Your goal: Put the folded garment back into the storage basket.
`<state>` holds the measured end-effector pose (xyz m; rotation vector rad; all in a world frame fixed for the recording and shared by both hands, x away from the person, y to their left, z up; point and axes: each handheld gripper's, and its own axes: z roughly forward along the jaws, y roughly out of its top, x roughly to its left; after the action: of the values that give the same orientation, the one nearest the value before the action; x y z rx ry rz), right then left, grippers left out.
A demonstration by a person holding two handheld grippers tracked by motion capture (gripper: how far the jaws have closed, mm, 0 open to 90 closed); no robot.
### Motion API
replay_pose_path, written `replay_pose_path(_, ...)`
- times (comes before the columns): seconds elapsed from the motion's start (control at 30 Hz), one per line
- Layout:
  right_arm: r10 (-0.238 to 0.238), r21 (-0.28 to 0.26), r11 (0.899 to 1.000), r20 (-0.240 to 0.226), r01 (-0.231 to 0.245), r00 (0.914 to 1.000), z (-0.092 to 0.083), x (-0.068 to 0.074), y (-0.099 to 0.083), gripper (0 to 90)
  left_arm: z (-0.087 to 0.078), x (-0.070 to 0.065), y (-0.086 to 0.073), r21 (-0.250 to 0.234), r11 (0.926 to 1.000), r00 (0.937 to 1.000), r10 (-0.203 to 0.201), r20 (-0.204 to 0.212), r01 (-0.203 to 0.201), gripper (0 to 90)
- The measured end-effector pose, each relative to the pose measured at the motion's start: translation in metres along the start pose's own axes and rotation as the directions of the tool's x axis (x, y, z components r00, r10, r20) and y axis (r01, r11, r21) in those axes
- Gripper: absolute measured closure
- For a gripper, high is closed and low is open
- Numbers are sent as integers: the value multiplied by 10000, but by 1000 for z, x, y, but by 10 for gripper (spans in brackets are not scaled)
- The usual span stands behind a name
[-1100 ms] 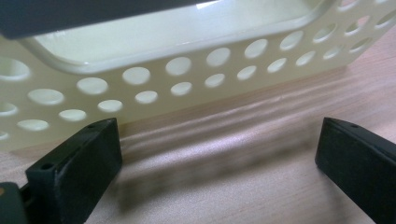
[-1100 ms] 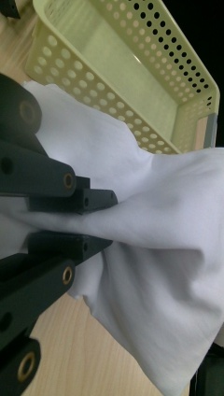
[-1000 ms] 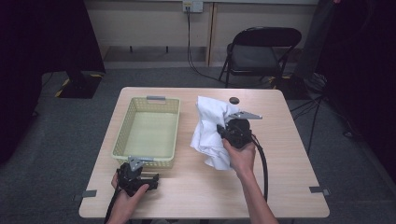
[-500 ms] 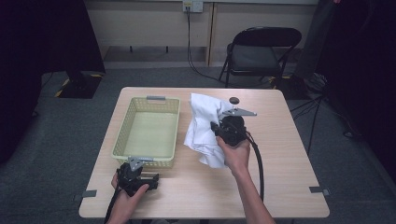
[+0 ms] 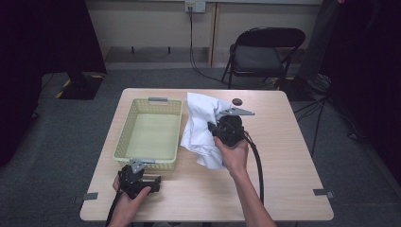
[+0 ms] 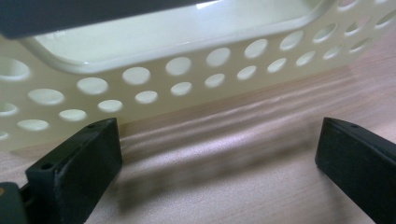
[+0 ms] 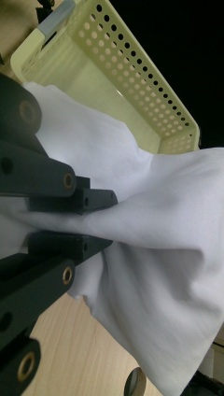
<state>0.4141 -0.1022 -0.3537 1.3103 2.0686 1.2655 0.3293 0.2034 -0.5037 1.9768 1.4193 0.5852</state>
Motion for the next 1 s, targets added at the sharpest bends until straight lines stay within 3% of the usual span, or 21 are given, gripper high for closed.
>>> replay_pose_path(1.0, -404, -174, 9991, -574, 395, 9975, 8, 34, 25, 819, 0, 0, 0, 6, 10000, 10000, 0, 1, 0, 0)
